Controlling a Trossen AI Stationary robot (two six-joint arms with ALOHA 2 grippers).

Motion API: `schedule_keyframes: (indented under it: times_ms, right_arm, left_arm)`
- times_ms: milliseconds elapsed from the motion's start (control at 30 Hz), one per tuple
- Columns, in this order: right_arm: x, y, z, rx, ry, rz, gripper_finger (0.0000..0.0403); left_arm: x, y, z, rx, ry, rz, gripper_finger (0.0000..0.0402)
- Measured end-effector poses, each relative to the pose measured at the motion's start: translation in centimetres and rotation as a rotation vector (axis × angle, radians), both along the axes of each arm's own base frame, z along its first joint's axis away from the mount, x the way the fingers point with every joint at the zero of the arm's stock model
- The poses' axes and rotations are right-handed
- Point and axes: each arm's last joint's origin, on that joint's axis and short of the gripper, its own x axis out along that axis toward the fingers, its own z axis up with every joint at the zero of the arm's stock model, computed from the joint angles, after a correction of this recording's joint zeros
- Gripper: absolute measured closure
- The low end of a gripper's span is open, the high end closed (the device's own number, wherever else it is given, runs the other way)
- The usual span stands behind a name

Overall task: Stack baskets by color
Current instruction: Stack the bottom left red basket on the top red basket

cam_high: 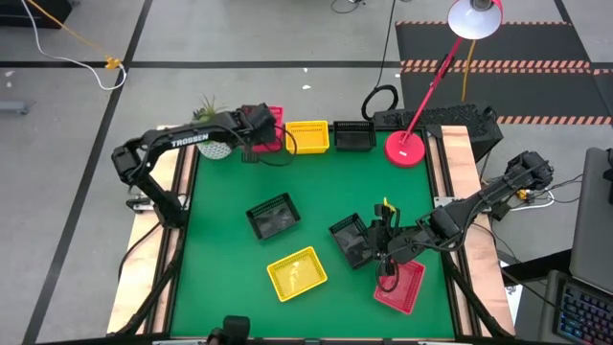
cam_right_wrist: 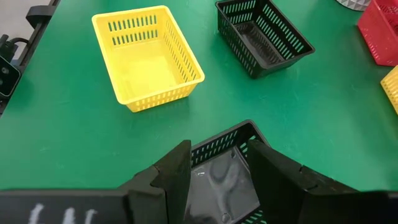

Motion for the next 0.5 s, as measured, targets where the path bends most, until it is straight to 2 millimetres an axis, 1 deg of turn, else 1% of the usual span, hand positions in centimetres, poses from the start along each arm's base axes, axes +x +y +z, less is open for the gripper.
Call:
schedule_keyframes:
  times_ms: [100, 233, 400, 500]
  right_arm:
    - [0.0, 0.0, 0.0, 0.000, 0.000, 0.000, 0.0252]
    - [0.0, 0.0, 0.0, -0.001, -0.001, -0.001, 0.0252]
    - [0.0, 0.0, 0.0, -0.001, -0.001, -0.001, 0.0252]
    - [0.0, 0.0, 0.0, -0.001, -0.001, -0.001, 0.0252]
  left_arm:
    - [0.0, 0.1, -0.5, 0.008, -0.011, 0.000, 0.0385]
    - [-0.4, 0.2, -1.1, -0.028, -0.011, -0.011, 0.0395]
    - [-0.5, 0.3, -1.3, -0.032, -0.011, -0.010, 0.0381]
    - [-0.7, 0.5, -1.3, -0.032, -0.009, -0.005, 0.0385]
